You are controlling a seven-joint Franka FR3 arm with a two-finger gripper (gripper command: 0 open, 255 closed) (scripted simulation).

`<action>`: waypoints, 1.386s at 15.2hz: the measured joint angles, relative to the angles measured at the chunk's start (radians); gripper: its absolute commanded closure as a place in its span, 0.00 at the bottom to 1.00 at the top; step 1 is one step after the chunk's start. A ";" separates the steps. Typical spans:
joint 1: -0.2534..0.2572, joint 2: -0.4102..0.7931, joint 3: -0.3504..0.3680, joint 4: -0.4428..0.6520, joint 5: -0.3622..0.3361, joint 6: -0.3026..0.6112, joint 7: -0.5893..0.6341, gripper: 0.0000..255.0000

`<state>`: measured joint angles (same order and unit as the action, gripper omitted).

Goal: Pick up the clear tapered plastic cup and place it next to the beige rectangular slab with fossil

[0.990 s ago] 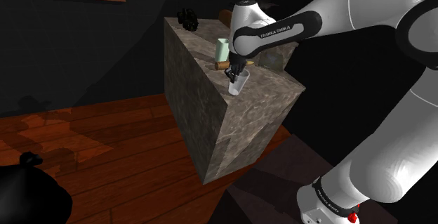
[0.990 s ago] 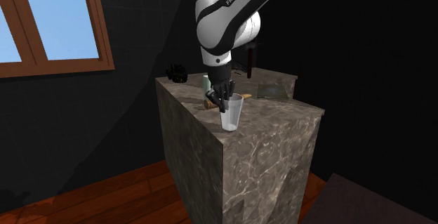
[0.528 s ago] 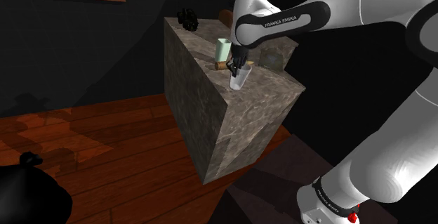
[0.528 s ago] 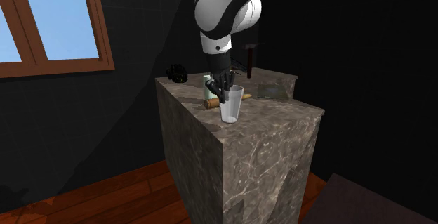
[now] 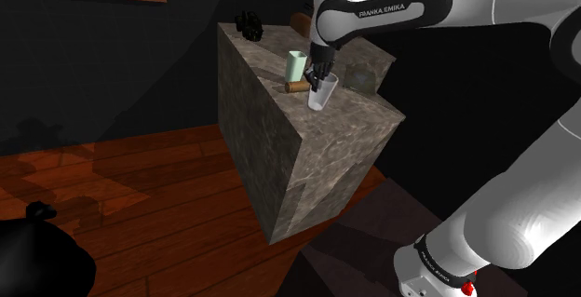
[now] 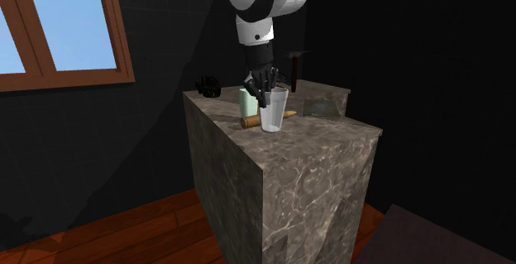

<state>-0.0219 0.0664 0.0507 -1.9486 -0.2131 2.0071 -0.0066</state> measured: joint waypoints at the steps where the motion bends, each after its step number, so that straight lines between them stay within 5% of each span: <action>1: 0.001 -0.004 0.001 0.007 0.001 -0.011 -0.001 1.00; 21: 0.006 -0.034 0.006 0.239 0.019 -0.270 -0.047 1.00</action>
<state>-0.0160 0.0322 0.0565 -1.7093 -0.1939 1.7369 -0.0534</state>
